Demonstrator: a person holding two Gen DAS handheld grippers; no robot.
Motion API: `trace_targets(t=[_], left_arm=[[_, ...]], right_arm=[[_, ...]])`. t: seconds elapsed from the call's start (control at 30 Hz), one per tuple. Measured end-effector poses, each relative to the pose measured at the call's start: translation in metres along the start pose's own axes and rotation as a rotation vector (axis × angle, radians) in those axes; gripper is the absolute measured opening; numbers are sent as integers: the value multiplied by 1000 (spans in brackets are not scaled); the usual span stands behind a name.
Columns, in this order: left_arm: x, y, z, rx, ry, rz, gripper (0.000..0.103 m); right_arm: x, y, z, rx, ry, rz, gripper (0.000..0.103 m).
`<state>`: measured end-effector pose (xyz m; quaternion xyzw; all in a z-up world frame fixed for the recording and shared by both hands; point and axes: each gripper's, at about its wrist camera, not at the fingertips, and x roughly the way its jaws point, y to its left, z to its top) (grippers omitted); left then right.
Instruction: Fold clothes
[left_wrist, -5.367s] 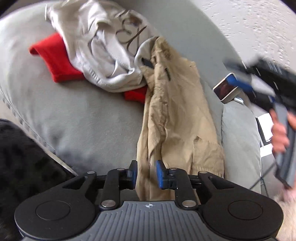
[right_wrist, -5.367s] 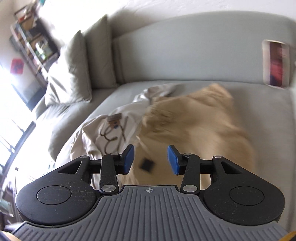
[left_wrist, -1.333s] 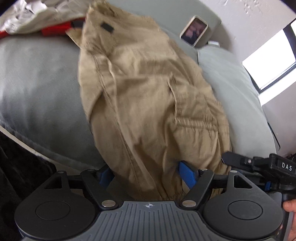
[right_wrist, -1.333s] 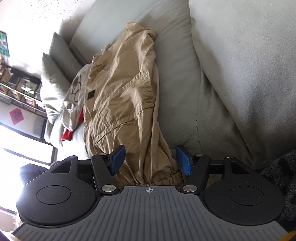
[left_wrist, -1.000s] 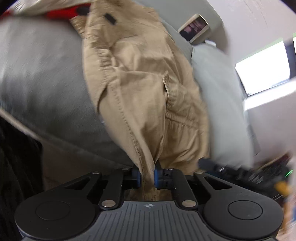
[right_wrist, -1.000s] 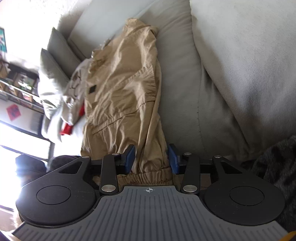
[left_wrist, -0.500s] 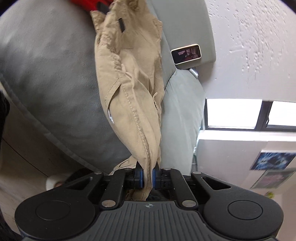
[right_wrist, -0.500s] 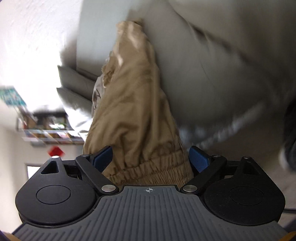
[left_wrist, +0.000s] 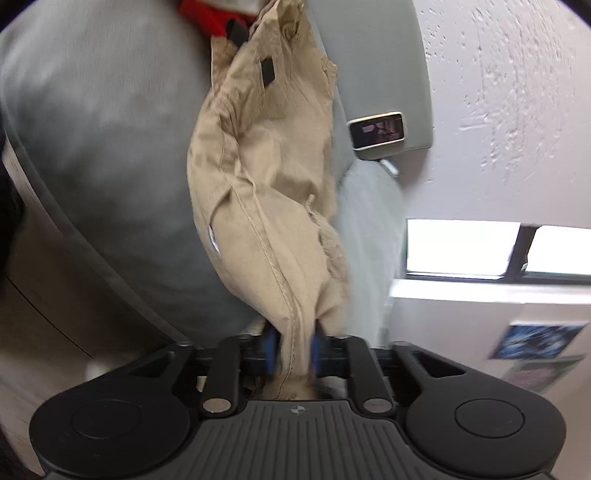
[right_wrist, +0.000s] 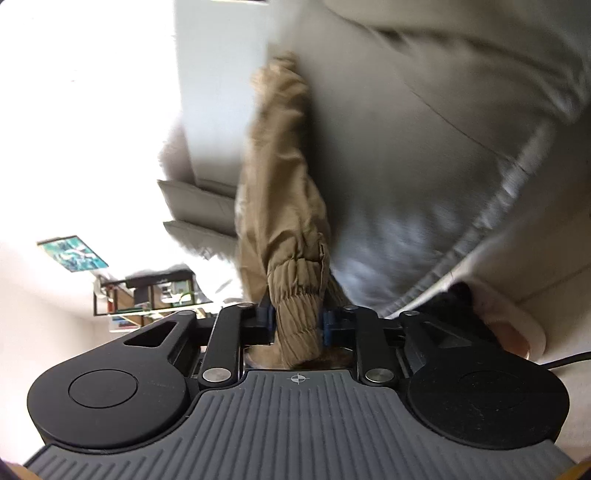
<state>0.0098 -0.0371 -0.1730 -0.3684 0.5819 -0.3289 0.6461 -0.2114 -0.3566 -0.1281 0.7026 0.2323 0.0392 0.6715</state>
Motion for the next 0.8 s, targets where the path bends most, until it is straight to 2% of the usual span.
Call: trace_targets(t=[0.03,0.07,0.13,0.23,0.37,0.47,0.63,0.7,0.73,0.8], left_arm=[[-3,-3,-1,35,-15,44,56],[-5,-7,-2,70,-29,89,62],[-8,-12,-8,116,-44,104,64],[-7,-13,-17,119,-42,22,74],[2,-2,-32,53,-25,-45,77],[3,10,-40,-24,-45,-100,81],[6,29,-52,-152,-79,-191,82],[4,31,-57,-166,-127,-234,86],[3,33,-57,-173,-126,-232,87],[3,35,-57,-187,-114,-220,86]], right_arm=[[-4,11,0,-20,-18,3,20],[-9,22,-1,-41,-36,5,20],[-19,37,5,-48,-52,15,20],[-22,48,10,0,-39,40,20],[-15,51,8,73,-34,78,20],[-18,46,10,111,-44,100,20],[-18,42,7,162,-55,152,21],[-13,43,8,159,-54,170,21],[-11,44,8,157,-54,179,21],[-13,49,12,89,-73,84,22]])
